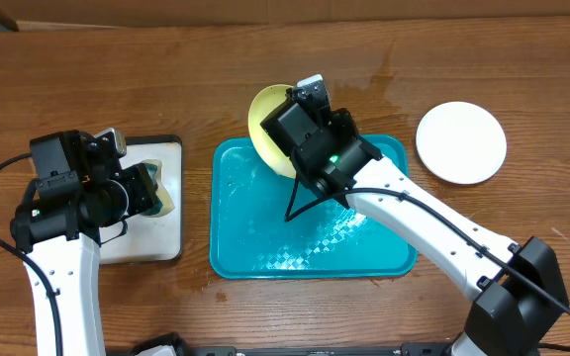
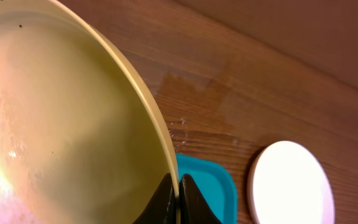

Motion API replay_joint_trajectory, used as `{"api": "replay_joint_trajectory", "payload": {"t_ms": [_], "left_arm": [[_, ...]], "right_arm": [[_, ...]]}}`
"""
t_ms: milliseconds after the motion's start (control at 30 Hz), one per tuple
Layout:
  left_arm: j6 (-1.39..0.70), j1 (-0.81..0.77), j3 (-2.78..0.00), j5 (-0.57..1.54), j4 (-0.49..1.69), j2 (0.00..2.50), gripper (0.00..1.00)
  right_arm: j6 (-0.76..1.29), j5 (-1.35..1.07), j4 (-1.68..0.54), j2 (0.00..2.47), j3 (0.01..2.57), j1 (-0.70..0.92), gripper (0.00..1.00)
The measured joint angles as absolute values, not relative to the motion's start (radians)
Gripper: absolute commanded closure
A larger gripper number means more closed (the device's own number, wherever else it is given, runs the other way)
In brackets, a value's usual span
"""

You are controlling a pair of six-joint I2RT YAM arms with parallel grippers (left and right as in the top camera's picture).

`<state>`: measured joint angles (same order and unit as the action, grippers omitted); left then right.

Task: Clean dirty plates on tray and stack at the side

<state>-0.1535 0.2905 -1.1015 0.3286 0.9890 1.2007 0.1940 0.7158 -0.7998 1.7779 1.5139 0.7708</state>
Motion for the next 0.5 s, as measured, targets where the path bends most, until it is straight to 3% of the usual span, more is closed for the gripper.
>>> {"api": "replay_joint_trajectory", "payload": {"t_ms": [500], "left_arm": [[-0.154, 0.29, -1.102, 0.318, 0.993, 1.201, 0.96]], "right_arm": [[0.093, 1.063, -0.585, 1.783, 1.514, 0.99, 0.96]]}}
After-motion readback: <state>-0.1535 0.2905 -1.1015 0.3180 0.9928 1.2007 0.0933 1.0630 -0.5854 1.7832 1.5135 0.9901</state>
